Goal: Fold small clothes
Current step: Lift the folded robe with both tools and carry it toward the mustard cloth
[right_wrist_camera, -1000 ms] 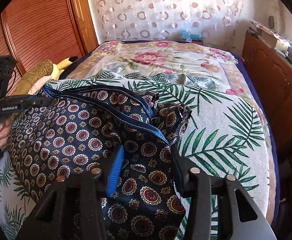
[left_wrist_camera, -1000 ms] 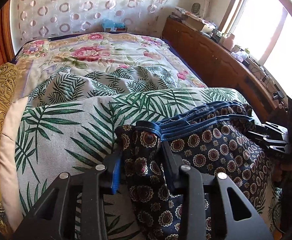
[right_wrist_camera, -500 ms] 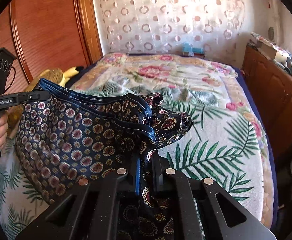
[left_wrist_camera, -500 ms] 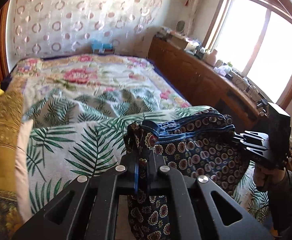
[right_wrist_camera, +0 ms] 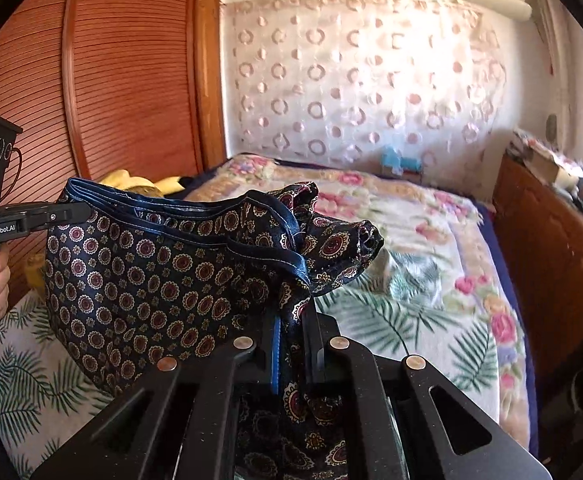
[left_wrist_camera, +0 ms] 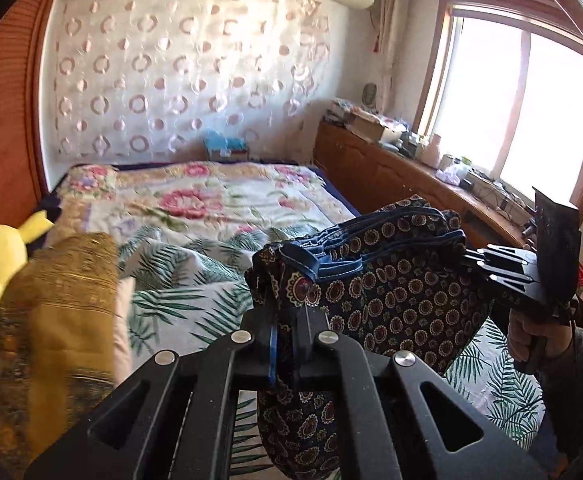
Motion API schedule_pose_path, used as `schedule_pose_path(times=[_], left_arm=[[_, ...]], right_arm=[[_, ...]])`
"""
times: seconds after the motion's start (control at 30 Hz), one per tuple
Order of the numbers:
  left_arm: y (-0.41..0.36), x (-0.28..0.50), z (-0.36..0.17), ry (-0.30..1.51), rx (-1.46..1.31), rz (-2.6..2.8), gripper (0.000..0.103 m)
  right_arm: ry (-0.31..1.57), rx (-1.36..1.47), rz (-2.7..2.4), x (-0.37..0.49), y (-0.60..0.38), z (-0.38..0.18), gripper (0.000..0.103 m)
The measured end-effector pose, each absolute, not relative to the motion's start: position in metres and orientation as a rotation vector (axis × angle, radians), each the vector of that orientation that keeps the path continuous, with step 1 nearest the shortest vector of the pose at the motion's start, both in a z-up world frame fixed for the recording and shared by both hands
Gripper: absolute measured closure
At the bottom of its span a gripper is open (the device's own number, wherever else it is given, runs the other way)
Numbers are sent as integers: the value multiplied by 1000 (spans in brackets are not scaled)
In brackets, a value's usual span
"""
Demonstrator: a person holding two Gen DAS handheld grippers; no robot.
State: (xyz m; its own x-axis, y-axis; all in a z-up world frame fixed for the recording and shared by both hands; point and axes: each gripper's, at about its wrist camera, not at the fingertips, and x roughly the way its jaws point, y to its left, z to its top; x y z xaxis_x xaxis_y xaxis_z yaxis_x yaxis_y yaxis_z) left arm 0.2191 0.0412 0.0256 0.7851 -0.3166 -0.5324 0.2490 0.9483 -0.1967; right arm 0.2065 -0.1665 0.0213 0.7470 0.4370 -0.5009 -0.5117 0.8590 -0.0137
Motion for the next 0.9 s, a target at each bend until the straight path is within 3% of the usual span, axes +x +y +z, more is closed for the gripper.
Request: schedule_pose_path(times=[0.5,0.9], left_arm=[[121,176,36,500,-190,-152,98],[194,136,12,466,-279,62,98]], right_arm=[[429,-333,669,232,-134,33,95],[317,-519,883,278,-34,52,95]])
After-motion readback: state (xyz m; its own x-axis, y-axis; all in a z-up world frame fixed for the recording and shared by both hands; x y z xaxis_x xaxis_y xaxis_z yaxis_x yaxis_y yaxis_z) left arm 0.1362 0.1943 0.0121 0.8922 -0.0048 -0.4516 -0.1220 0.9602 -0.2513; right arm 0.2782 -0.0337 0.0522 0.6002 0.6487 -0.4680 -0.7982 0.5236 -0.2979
